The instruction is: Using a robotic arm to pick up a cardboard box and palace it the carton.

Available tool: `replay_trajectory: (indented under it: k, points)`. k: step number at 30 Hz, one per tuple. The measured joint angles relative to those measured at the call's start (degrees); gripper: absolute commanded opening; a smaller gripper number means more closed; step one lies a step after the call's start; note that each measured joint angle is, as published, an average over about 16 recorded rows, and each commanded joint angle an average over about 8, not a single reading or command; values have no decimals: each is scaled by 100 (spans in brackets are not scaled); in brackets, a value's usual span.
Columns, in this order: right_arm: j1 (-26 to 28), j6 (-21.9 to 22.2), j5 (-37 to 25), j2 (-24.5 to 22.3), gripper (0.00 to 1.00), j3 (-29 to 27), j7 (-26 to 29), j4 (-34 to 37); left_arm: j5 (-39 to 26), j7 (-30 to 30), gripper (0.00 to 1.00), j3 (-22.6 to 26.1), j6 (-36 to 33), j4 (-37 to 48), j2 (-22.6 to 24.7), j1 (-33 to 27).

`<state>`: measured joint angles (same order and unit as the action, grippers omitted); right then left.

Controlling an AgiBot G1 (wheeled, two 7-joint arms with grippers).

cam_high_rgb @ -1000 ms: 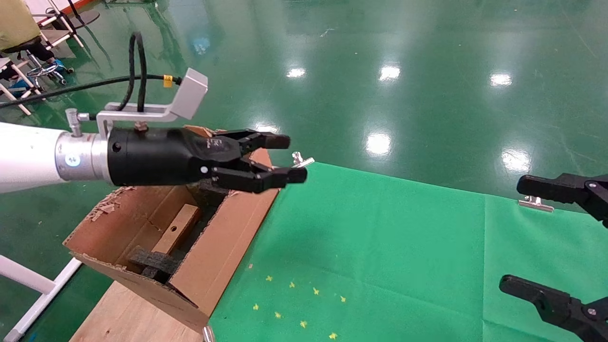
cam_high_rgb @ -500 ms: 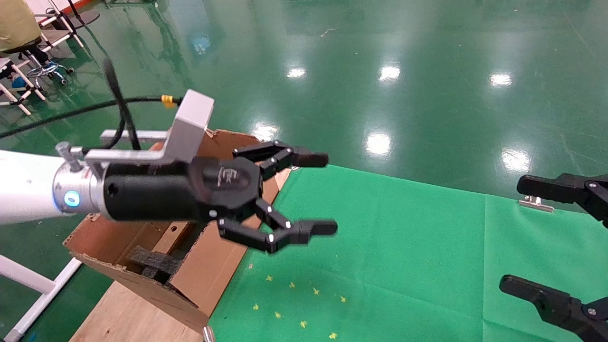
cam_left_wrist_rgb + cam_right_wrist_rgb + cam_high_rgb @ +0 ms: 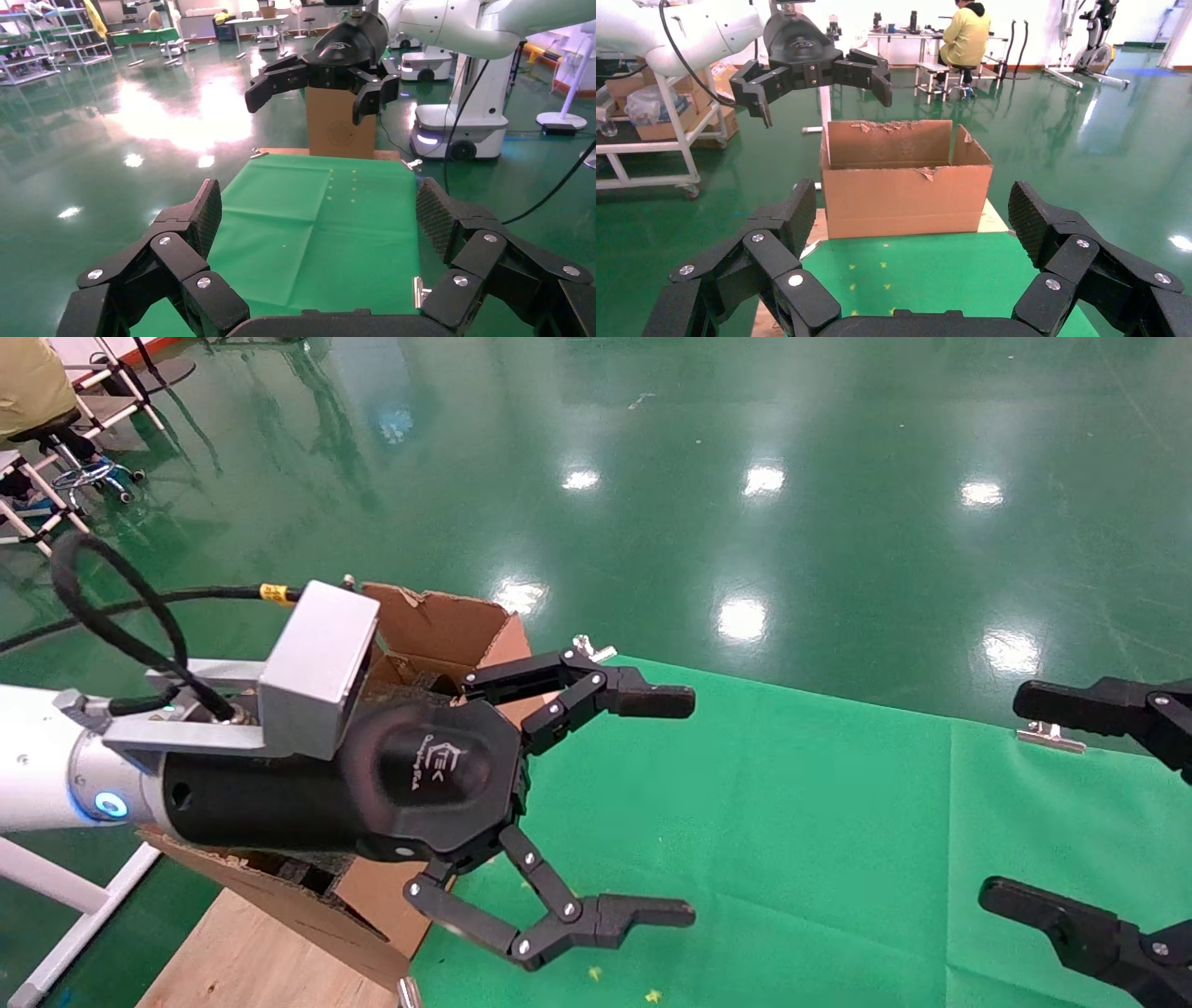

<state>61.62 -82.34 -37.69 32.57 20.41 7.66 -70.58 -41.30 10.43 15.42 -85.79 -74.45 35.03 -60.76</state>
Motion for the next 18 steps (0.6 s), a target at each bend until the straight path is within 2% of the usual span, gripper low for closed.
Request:
replay_trajectory:
  k: [18]
  points:
    - [0, 0, 0, 0, 100, 0, 0, 0, -33, 27, 100, 39, 5, 61, -1, -52]
